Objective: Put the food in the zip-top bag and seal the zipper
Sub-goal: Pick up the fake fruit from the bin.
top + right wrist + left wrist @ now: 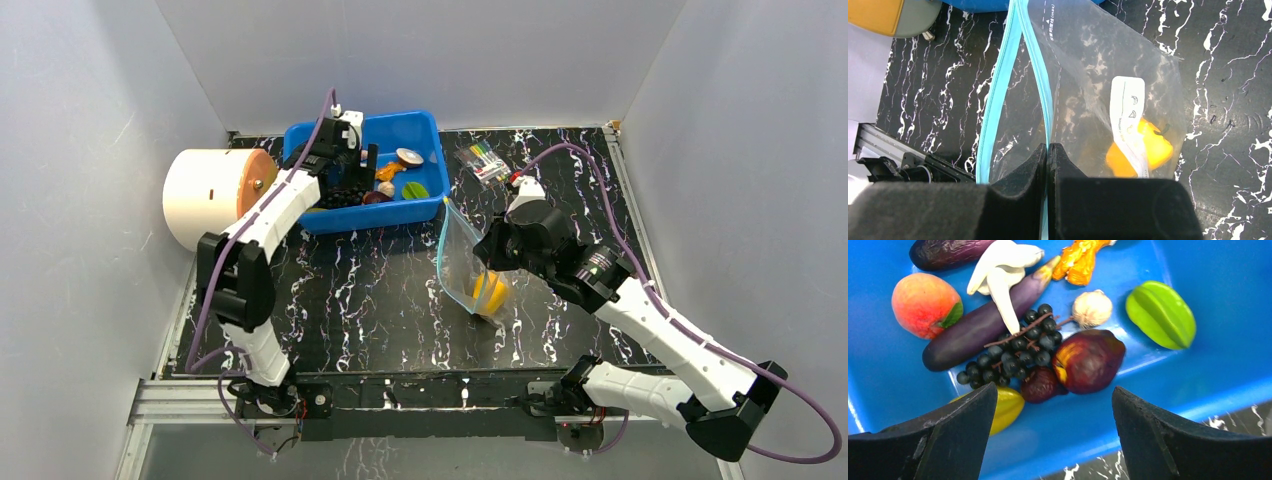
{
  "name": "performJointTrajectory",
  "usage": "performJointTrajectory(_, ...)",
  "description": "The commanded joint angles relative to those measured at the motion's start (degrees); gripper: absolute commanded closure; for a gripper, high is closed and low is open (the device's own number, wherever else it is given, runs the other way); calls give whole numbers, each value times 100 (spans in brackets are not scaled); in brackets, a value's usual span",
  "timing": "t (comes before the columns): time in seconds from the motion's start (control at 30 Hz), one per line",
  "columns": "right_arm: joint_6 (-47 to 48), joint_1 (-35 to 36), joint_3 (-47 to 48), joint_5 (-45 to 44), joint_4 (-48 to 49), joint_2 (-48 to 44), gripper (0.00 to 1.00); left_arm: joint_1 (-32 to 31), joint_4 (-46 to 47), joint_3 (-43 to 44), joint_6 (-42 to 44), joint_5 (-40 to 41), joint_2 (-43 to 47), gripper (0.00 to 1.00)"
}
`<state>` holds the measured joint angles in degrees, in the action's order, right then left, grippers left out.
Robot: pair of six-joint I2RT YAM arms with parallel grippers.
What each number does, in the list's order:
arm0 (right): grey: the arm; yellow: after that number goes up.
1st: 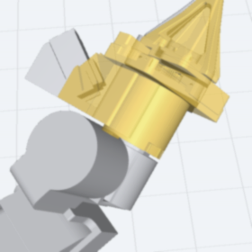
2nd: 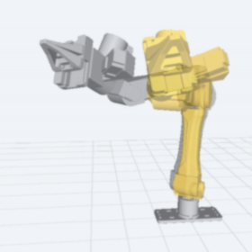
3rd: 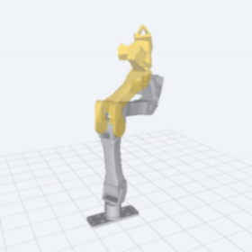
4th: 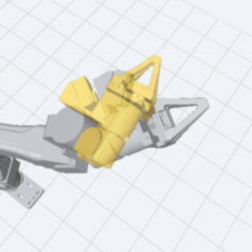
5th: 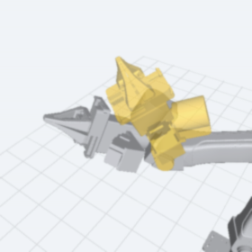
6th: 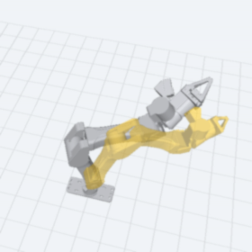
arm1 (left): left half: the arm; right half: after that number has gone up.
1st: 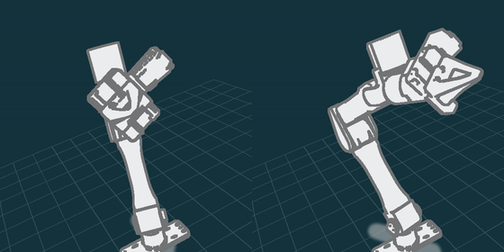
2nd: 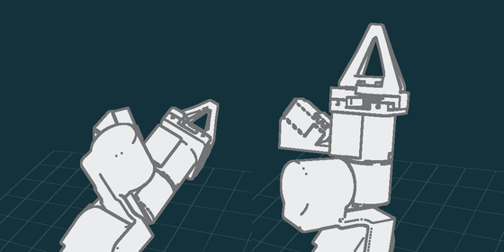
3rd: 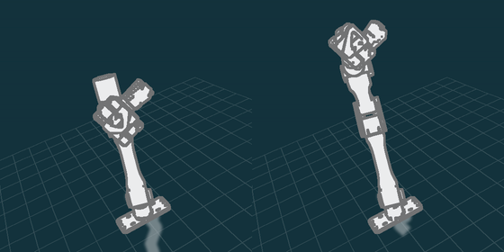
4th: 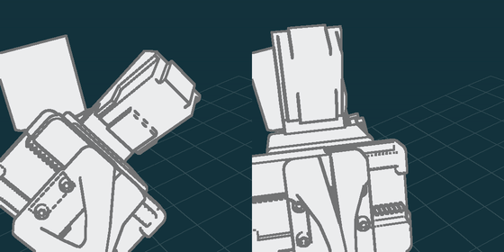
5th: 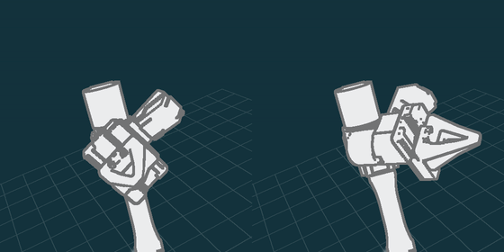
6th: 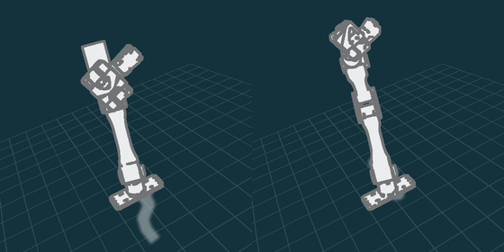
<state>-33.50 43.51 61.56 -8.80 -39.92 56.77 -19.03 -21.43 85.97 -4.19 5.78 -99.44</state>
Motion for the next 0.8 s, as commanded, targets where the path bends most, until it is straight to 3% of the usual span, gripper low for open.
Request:
performJointTrajectory(0.0,21,23,269,66,204,-2,100,304,-60,582,362,-159,-459,18)
performJointTrajectory(0.23,-23,18,313,84,183,125,100,688,-228,1333,424,418,-1231,25)
performJointTrajectory(0.53,-13,20,418,88,138,255,100,875,-479,2480,971,1203,-2413,19)
performJointTrajectory(0.77,81,22,635,100,88,348,100,927,-431,2704,988,1420,-2797,17)
